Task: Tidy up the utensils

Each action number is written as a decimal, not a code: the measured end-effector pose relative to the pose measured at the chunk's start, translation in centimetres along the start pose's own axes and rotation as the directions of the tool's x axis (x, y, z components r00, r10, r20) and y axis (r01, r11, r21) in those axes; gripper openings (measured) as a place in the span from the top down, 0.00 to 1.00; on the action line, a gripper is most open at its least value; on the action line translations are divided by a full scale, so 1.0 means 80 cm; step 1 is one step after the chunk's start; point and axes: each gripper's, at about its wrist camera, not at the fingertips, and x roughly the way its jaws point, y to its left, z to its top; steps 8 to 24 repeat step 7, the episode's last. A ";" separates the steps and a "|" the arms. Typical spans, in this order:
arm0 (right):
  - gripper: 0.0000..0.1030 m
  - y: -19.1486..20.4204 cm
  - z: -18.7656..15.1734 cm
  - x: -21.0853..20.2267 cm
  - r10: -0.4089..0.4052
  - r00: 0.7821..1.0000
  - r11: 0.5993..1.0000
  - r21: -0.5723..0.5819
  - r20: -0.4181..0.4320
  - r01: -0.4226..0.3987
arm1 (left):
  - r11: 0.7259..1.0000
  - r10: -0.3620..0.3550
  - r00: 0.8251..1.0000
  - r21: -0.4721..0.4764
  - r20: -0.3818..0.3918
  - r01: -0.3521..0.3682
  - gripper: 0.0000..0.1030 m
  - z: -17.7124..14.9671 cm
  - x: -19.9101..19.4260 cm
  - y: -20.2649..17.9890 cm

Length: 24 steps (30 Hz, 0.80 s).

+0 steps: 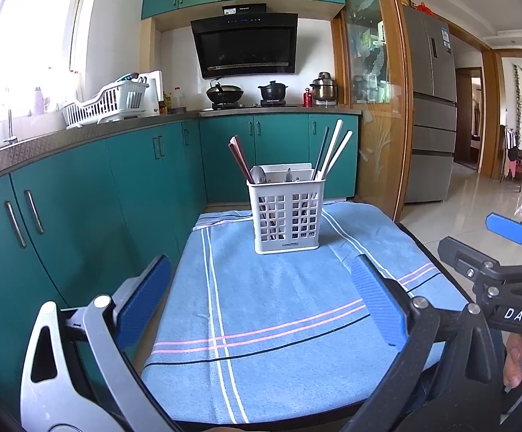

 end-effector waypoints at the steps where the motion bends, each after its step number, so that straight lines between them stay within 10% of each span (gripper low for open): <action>1: 0.03 0.000 0.000 0.000 0.000 1.000 1.000 0.000 -0.001 0.000 | 1.000 0.000 1.000 -0.006 -0.002 0.000 0.04 0.000 0.000 0.002; 24: 0.03 0.000 -0.001 0.000 0.004 1.000 1.000 -0.001 -0.002 -0.004 | 1.000 0.006 1.000 0.002 -0.005 -0.006 0.04 0.000 0.000 0.000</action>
